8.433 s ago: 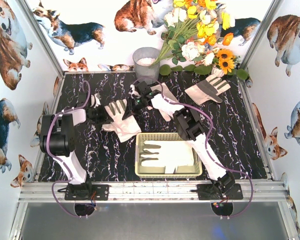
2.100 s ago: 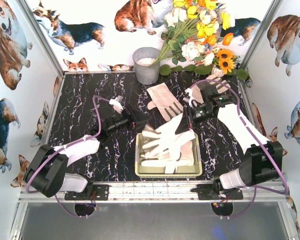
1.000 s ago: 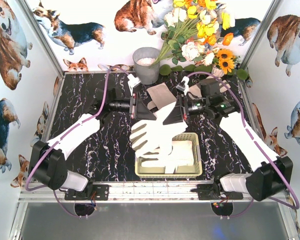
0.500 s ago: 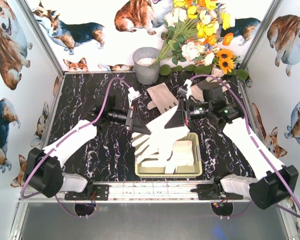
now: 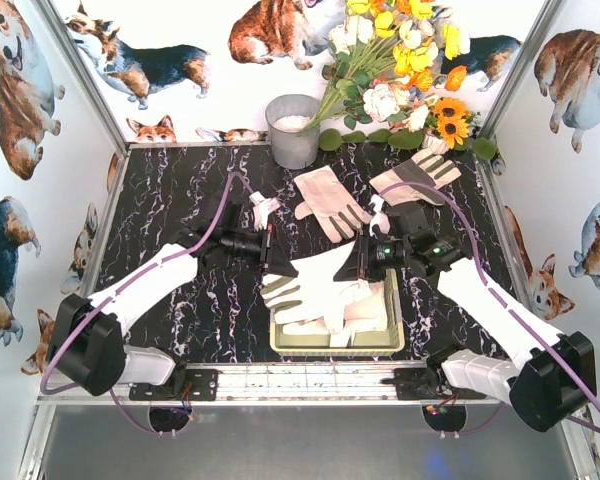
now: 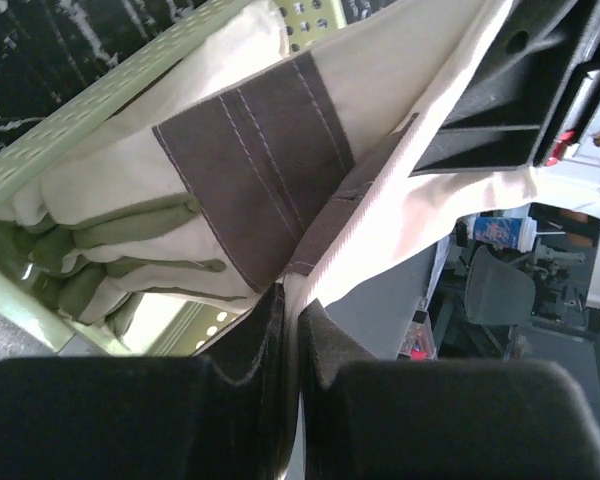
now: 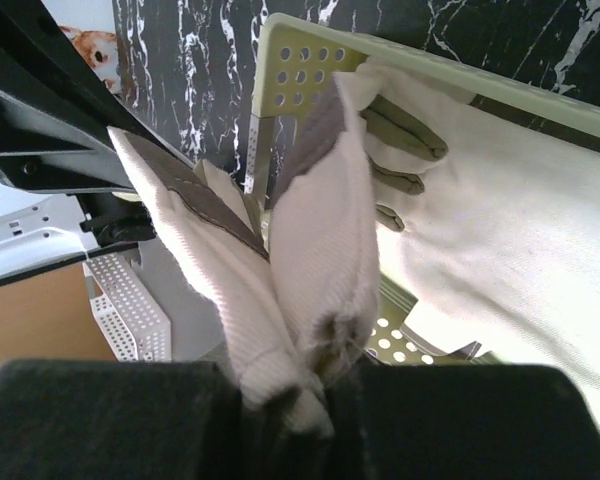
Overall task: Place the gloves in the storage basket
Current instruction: Place the glove in the bin.
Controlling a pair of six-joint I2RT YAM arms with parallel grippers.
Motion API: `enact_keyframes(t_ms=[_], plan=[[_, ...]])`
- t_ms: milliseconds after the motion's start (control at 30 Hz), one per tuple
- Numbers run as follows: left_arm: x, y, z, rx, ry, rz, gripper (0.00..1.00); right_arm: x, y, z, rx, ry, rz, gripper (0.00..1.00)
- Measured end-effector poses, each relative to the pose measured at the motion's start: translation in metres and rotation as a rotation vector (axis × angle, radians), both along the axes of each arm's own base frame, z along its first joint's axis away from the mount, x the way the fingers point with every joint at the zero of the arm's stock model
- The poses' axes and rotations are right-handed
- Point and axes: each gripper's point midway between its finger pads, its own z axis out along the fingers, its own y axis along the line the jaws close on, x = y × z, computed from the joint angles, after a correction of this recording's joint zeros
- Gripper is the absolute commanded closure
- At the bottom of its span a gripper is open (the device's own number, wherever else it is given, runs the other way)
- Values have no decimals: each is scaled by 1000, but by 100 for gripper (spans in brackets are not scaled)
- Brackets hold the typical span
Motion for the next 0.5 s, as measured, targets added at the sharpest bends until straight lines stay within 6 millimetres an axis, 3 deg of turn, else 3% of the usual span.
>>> enact_keyframes(t_ms=[133, 267, 500], plan=[[3, 2, -7, 67, 18, 15, 100, 0, 1, -8, 4, 11, -22, 100], [3, 6, -1, 113, 12, 15, 100, -1, 7, -9, 43, 19, -31, 100], [-3, 12, 23, 142, 28, 10, 100, -9, 16, 10, 158, 6, -12, 100]])
